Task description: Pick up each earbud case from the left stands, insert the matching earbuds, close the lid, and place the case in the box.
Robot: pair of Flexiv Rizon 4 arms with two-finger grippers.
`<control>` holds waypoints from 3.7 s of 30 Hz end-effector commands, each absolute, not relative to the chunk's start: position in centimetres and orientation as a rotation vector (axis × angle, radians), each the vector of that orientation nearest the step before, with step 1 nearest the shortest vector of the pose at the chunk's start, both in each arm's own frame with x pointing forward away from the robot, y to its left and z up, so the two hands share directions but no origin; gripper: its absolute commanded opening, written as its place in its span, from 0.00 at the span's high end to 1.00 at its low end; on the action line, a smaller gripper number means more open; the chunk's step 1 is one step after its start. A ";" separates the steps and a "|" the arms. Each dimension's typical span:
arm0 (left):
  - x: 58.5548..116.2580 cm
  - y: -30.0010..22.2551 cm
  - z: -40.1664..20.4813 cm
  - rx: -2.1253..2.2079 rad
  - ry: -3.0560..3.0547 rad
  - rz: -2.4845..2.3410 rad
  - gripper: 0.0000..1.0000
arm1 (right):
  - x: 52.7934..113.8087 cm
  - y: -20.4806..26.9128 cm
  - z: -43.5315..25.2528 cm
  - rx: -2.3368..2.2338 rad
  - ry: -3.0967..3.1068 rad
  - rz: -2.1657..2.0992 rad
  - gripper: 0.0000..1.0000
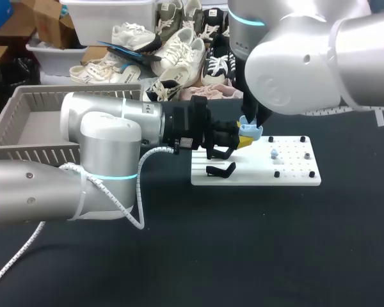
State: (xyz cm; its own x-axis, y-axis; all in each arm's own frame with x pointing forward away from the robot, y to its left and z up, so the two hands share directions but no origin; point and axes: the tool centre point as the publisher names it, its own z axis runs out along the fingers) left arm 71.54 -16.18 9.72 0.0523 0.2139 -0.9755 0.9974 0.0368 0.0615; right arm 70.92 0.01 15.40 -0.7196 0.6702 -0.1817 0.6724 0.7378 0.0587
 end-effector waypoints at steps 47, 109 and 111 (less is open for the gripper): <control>71.5 -16.2 9.7 1.355 1.339 -1.024 1.00 | 70.7 0.0 14.5 1.075 2.775 -0.003 0.79; 71.5 -16.2 9.7 1.355 1.339 -1.024 1.00 | 67.6 -0.5 14.3 1.097 2.770 0.046 0.74; 71.5 -16.2 9.7 1.355 1.339 -1.024 1.00 | 67.8 -0.6 14.2 1.101 2.772 0.045 0.75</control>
State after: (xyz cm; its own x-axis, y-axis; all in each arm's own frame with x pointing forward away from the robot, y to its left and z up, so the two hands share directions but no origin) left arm 71.54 -16.18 9.72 0.0523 0.2136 -0.9755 0.9974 0.0367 0.0616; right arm 67.64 -0.53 14.32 -0.7179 0.6828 -0.1359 0.6779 0.7300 0.0868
